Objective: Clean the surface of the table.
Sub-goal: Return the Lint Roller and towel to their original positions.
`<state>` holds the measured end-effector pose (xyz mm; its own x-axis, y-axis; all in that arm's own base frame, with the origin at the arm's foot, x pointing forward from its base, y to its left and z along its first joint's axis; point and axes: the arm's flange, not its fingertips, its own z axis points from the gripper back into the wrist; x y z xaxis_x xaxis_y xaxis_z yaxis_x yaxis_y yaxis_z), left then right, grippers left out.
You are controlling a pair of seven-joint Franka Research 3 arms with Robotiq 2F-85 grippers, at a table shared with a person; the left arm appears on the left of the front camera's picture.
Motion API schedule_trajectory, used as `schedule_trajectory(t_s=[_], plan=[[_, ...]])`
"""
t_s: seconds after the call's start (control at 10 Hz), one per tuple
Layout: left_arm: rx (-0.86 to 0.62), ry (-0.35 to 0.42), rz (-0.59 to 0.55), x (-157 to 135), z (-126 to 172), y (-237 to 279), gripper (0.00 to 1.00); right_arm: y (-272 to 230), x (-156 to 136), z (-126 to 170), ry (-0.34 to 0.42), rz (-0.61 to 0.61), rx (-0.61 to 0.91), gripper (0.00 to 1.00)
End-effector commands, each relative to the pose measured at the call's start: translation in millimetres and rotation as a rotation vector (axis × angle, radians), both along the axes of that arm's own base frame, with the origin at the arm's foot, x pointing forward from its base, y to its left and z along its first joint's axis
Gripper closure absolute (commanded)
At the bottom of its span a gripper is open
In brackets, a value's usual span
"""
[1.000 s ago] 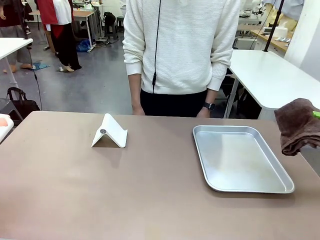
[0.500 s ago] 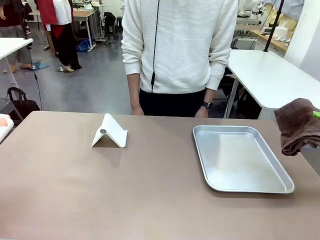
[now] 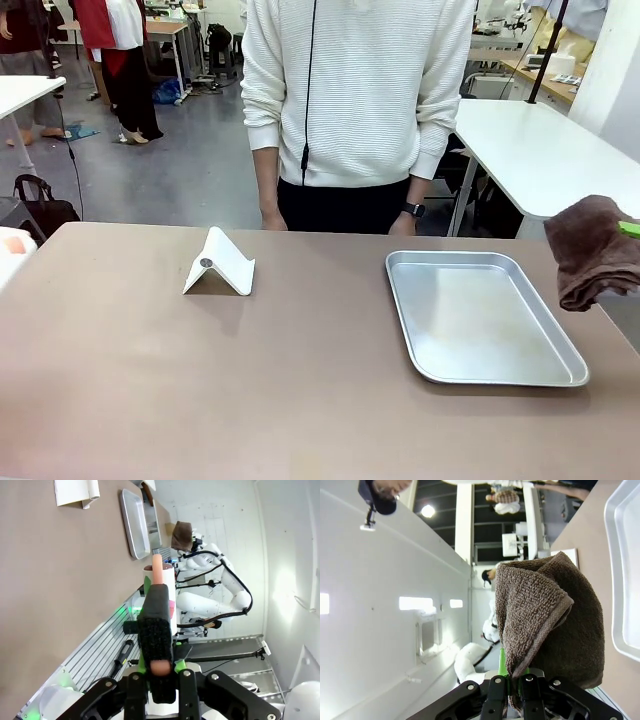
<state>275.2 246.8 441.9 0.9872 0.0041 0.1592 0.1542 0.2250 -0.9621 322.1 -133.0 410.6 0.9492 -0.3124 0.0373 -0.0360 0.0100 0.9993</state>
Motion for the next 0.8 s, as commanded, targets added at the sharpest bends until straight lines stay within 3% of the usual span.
schedule_trajectory(t_s=[0.0, 0.1, 0.3, 0.5, 0.7], plan=[[0.09, 0.025, 0.055, 23.6, 31.0, -51.9, 0.78, 56.4, 22.9, 18.2, -0.085, 0.071, -0.055, 0.93], [0.121, 0.059, 0.013, 39.8, 47.2, -80.6, 0.78, 95.8, 40.1, 24.3, -0.093, 0.094, -0.067, 0.93], [0.203, 0.08, 0.05, 65.7, 63.4, -150.4, 0.78, 166.3, 71.0, 20.0, -0.099, 0.162, -0.114, 0.93], [0.317, 0.04, 0.153, 78.9, 72.9, -222.0, 0.78, 247.4, 99.0, -2.5, -0.091, 0.141, -0.149, 0.93], [0.398, 0.049, 0.095, 105.2, 70.9, -267.7, 0.78, 299.9, 121.5, -34.1, -0.024, 0.134, -0.174, 0.93]])
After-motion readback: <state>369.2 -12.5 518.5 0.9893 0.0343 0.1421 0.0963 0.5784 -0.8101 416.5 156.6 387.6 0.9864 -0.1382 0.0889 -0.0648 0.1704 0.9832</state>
